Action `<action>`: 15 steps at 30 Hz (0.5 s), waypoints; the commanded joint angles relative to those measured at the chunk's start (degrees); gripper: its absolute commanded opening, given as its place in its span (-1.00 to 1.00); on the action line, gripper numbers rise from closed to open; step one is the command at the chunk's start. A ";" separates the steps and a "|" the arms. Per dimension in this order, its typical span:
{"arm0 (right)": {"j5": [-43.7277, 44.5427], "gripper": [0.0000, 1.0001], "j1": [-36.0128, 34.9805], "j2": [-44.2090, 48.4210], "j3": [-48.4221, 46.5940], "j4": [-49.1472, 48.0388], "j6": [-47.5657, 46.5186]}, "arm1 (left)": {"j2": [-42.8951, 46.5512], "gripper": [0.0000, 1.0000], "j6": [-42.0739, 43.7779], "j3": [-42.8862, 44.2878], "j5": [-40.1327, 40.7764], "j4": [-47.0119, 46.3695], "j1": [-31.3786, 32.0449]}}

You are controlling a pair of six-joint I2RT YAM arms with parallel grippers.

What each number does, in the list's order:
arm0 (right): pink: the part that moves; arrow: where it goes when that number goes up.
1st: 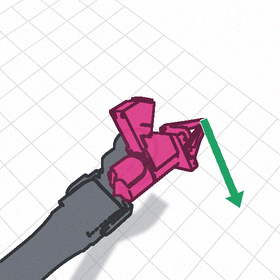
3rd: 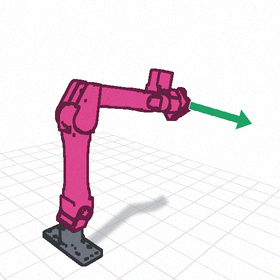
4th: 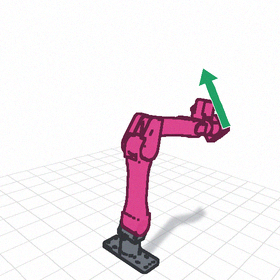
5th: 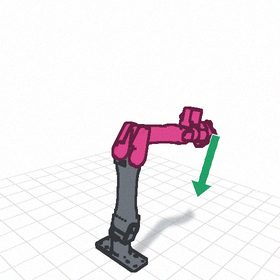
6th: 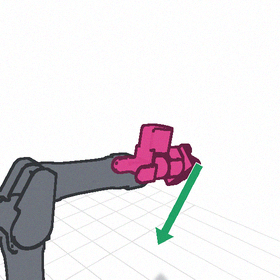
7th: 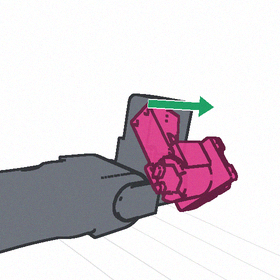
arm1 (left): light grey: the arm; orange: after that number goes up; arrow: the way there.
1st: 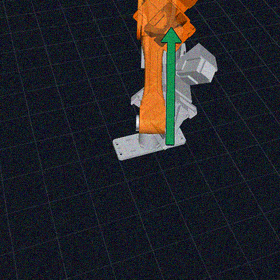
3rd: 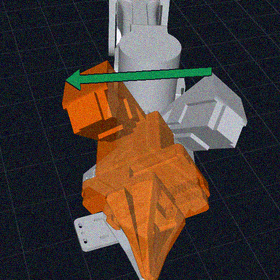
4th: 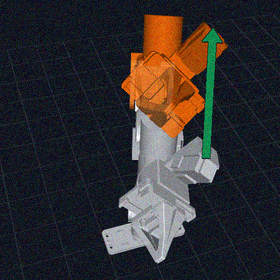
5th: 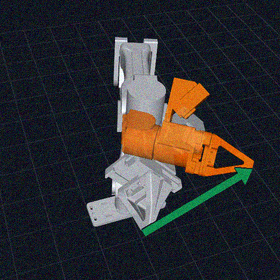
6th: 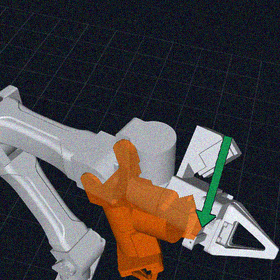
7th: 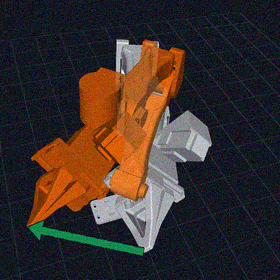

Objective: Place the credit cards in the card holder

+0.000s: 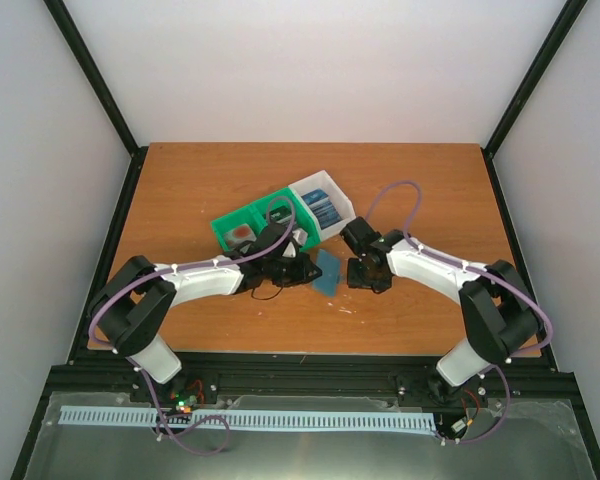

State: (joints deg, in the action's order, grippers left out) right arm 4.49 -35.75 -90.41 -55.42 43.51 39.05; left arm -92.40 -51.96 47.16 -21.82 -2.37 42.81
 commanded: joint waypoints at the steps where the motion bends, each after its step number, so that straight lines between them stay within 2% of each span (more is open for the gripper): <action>1: -2.69 -0.06 0.02 5.97 -0.18 -2.72 -1.94 | 1.38 -0.99 2.26 2.82 0.89 1.39 -0.06; 8: -15.90 0.11 2.28 12.74 2.79 -9.51 -1.94 | 3.23 -0.99 3.97 3.34 1.03 2.41 -0.38; 15: -18.17 0.13 2.61 11.33 3.87 -10.61 -0.44 | 5.34 -0.99 4.16 2.94 0.40 2.42 -0.48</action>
State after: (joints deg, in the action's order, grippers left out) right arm -11.05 -33.39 -78.02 -52.38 34.39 37.56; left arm -89.41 -49.47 47.66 -21.04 0.14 42.74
